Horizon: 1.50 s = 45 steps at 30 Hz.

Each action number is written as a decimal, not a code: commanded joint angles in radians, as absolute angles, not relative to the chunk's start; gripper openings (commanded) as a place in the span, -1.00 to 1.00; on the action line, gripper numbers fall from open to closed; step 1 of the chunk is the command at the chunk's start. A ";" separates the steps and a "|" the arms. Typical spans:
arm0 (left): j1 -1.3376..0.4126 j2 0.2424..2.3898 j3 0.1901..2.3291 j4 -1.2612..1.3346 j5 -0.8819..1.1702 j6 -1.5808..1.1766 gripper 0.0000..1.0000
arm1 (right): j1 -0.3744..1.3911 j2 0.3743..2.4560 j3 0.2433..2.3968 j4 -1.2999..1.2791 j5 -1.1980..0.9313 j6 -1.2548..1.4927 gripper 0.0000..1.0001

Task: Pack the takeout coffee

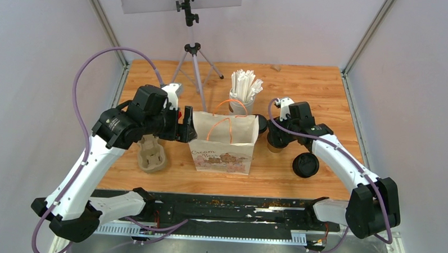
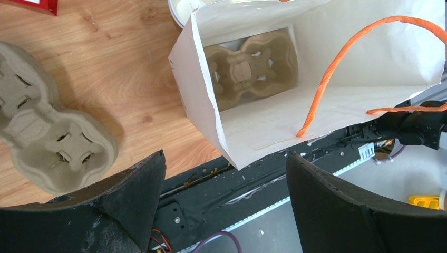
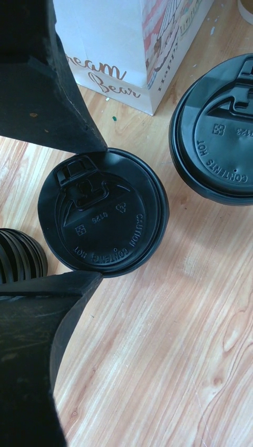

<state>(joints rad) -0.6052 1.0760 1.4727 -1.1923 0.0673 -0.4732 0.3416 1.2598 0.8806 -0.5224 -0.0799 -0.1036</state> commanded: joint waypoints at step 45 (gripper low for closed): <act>-0.599 1.064 1.493 -1.175 0.035 -0.512 0.64 | 0.347 1.182 1.175 -0.825 -0.005 -0.012 0.30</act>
<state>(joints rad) -0.6052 1.0496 1.4727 -1.1870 0.0715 -0.4904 0.3416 1.2392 1.0527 -0.7216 -0.0200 -0.0460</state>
